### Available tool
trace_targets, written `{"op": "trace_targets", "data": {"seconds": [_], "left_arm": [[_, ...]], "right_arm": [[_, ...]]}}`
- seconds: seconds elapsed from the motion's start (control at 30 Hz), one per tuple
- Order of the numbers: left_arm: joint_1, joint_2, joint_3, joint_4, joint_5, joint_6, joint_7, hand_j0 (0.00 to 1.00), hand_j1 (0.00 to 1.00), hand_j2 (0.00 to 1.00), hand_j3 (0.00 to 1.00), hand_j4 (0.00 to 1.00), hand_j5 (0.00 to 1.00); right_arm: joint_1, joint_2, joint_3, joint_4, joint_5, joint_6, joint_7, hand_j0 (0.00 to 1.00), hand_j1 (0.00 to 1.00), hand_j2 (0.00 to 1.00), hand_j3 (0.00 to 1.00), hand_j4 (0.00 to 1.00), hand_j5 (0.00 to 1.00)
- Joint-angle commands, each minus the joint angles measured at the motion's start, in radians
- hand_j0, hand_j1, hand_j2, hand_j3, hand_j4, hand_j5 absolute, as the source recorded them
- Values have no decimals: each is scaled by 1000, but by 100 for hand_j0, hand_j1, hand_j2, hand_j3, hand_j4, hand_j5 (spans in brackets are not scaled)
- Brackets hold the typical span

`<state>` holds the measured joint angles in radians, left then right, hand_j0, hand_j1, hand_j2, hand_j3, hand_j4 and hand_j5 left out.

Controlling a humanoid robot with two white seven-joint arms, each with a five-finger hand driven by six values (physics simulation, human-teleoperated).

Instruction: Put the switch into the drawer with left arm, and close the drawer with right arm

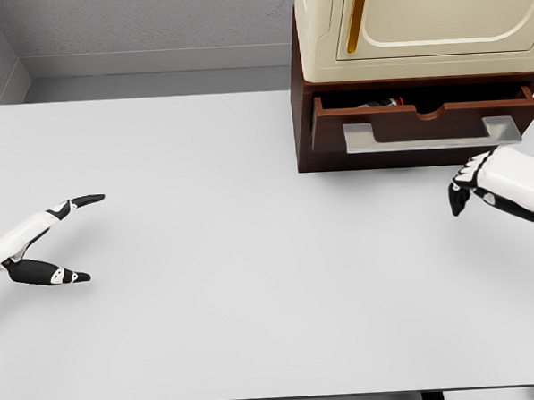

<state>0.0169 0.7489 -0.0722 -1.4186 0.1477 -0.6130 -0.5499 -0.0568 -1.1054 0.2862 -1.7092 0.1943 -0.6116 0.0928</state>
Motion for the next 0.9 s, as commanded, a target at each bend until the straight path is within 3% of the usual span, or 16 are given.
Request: {"op": "trace_targets", "data": {"seconds": [0.0,0.3,0.47,0.87], "left_arm": [[0,1,0,3,9,2,-1,100,100,100,100,100,100],[0,1,0,6,9,2,1,100,100,100,100,100,100],[2,1,3,4,9,2,1,100,100,100,100,100,100],[8,0,6,4,10,2,1,100,100,100,100,100,100]], "right_arm": [[0,30,1,-6,7,1,10,19,19,19,19,19,19],[-32,82,8,-6,7,1,25,19,19,19,19,19,19],[-90,119,57,5,14,1,41,19,19,19,19,19,19],[-179,150,113,98,16,1,42,20,20,20,20,20,20]]}}
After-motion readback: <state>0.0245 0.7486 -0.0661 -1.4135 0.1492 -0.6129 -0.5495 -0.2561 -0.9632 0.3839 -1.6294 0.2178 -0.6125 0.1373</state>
